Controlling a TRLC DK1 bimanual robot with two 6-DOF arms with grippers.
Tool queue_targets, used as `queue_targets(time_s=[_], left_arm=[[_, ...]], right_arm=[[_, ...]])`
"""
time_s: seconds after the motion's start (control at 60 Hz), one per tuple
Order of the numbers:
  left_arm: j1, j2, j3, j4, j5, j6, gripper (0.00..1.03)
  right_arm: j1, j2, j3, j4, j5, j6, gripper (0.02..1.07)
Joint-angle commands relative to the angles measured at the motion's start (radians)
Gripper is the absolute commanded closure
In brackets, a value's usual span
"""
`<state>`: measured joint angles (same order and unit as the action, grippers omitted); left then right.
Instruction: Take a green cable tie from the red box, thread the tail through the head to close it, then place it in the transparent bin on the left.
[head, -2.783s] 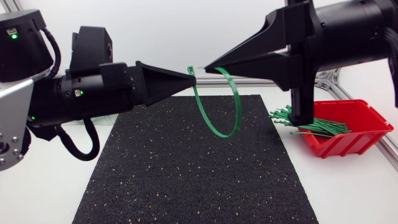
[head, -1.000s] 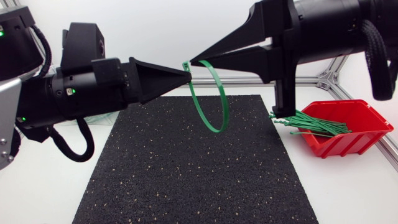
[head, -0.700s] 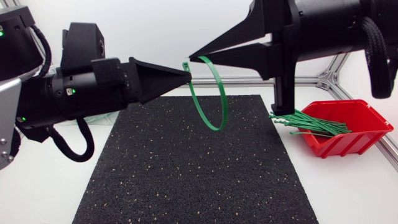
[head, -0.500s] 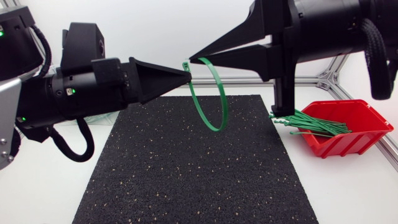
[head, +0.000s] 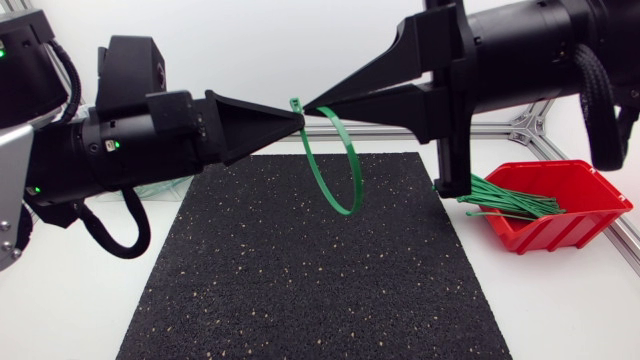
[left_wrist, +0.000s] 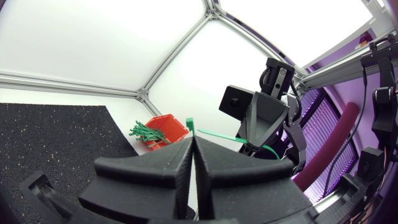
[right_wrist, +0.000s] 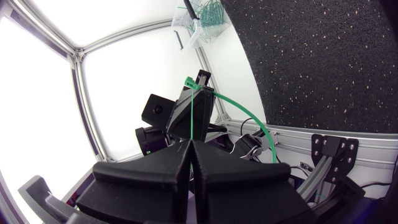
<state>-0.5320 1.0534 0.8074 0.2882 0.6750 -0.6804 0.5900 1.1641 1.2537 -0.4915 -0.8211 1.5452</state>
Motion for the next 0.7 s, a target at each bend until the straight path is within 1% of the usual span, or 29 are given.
queue_targets(time_s=[0.0, 0.683], left_arm=[[0.006, -0.004, 0.015, 0.006, 0.0, 0.004, 1.0], [0.0, -0.015, 0.009, 0.005, 0.001, 0.004, 1.0]], right_arm=[[0.01, -0.006, -0.022, 0.018, 0.004, 0.039, 1.01], [0.021, 0.003, -0.019, 0.033, 0.025, 0.038, 1.01]])
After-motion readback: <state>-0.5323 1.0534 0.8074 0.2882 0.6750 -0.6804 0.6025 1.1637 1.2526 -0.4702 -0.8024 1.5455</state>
